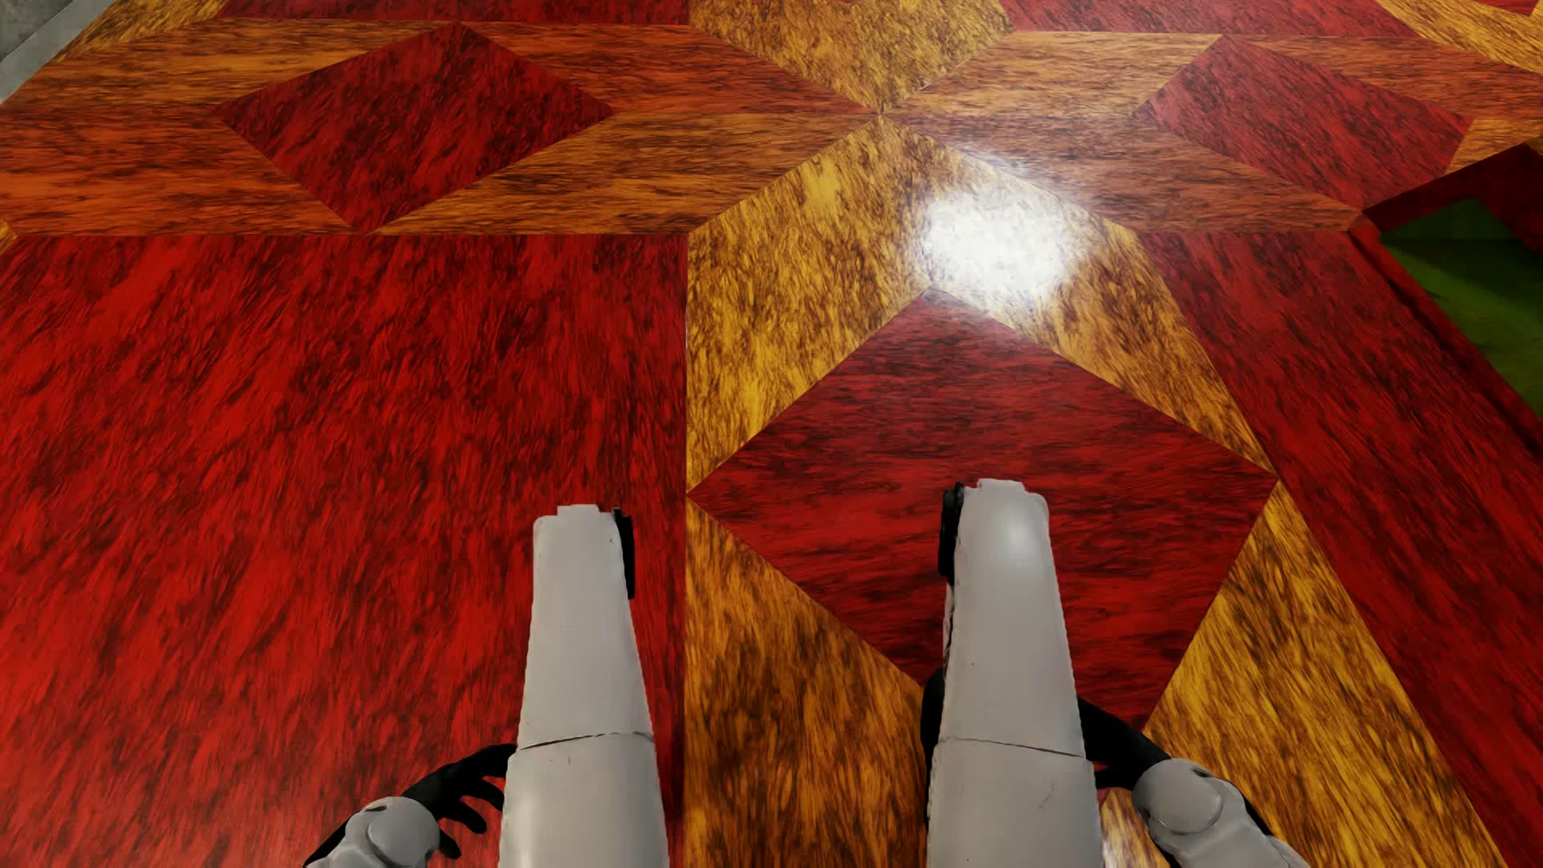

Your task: Get up from the dark blue box

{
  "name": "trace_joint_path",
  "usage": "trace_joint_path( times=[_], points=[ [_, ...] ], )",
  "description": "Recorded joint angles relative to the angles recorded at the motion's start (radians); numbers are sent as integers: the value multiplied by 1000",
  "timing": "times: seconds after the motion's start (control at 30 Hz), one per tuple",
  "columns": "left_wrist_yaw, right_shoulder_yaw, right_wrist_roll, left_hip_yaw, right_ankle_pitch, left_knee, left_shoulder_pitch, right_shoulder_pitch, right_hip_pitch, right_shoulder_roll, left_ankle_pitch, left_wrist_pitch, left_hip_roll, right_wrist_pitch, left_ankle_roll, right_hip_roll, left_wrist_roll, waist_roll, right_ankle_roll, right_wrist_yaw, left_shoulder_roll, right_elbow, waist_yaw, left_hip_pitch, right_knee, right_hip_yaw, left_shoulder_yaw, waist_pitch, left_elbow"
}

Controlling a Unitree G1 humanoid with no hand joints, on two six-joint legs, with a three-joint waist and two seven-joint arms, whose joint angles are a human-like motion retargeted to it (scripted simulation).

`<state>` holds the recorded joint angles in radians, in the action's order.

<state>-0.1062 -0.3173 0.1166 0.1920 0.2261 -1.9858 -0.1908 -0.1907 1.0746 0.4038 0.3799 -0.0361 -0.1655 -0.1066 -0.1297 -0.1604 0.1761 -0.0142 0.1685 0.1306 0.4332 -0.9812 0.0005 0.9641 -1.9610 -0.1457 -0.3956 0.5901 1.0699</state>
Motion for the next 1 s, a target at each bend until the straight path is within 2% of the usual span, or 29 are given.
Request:
trace_joint_path(
  times=[0.03,0.07,0.1,0.23,0.37,0.47,0.5,0.53,0.6,0.63,0.7,0.73,0.8,0.87,0.9,0.93,1.0],
  points=[
    [-24,-10,58,-1,-3,1,40,18,1,-6,-1,-10,3,-17,4,4,44,1,-2,40,-6,-46,-1,-4,0,0,20,-6,24],
    [-34,-13,107,-1,-4,3,77,43,-2,-16,-4,-19,9,-33,7,3,63,4,-4,61,-16,-75,-1,-6,2,0,36,-9,41],
    [-43,-4,123,-1,-6,4,112,75,-6,-29,-7,-11,12,-30,9,3,60,4,-3,77,-25,-91,-1,-9,4,0,54,-9,49],
    [-37,38,93,-2,-15,10,208,162,-24,-71,-14,11,7,-4,10,4,7,1,-2,77,-60,-105,-2,-23,12,3,104,-9,34],
    [-59,36,84,-3,-16,10,232,193,-43,-89,-13,-11,8,-15,12,2,38,0,-1,82,-86,-42,-2,-40,14,3,76,-15,-42],
    [-66,29,71,-2,-15,8,215,185,-52,-96,-13,-23,10,-15,18,7,27,-3,-1,68,-88,-31,-1,-44,15,4,60,-21,-84],
    [-45,29,69,-2,-15,7,207,178,-54,-93,-13,-28,11,-19,19,7,34,-3,-2,66,-86,-34,-1,-46,15,4,55,-22,-89],
    [-48,27,65,-2,-14,6,199,174,-56,-89,-12,-21,11,-17,19,10,12,-4,-3,62,-81,-31,0,-47,15,4,56,-21,-92],
    [-3,48,15,-1,-15,4,190,182,-58,-67,-12,-1,13,-9,19,9,-57,-6,-4,24,-62,12,0,-47,15,4,71,-23,-113],
    [43,72,-32,0,-15,4,192,194,-59,-53,-13,7,15,-2,21,8,-92,-6,-3,-15,-42,59,1,-46,15,4,79,-23,-157],
    [144,111,-130,4,-17,2,196,208,-61,-8,-15,5,14,-2,13,6,-146,-10,0,-112,22,213,1,-47,14,0,84,-19,-331],
    [190,118,-160,4,-21,1,180,201,-59,18,1,1,15,-9,18,5,-165,-11,4,-156,58,307,1,-48,15,0,74,-17,-426],
    [295,115,-189,2,-35,-4,103,151,-52,76,47,-12,17,-38,43,-1,-161,-9,22,-242,145,497,2,-41,18,4,15,-9,-606],
    [356,66,-188,6,-52,-11,-36,65,-36,156,74,-59,24,-82,52,-13,-104,-10,33,-304,227,661,2,-35,12,5,-99,5,-736],
    [348,37,-175,6,-59,-12,-113,17,-30,204,81,-41,28,-76,57,-18,-77,-7,40,-283,278,737,2,-30,12,8,-171,13,-801],
    [330,-31,-143,7,-60,-13,-221,-62,-19,248,78,-99,23,-121,51,-17,-31,-10,38,-278,312,774,6,-21,9,8,-262,23,-828],
    [221,-185,-78,15,-53,-10,-434,-240,1,340,39,-127,15,-130,31,-18,16,-9,42,-159,365,853,5,6,9,10,-457,56,-875]
  ],
)
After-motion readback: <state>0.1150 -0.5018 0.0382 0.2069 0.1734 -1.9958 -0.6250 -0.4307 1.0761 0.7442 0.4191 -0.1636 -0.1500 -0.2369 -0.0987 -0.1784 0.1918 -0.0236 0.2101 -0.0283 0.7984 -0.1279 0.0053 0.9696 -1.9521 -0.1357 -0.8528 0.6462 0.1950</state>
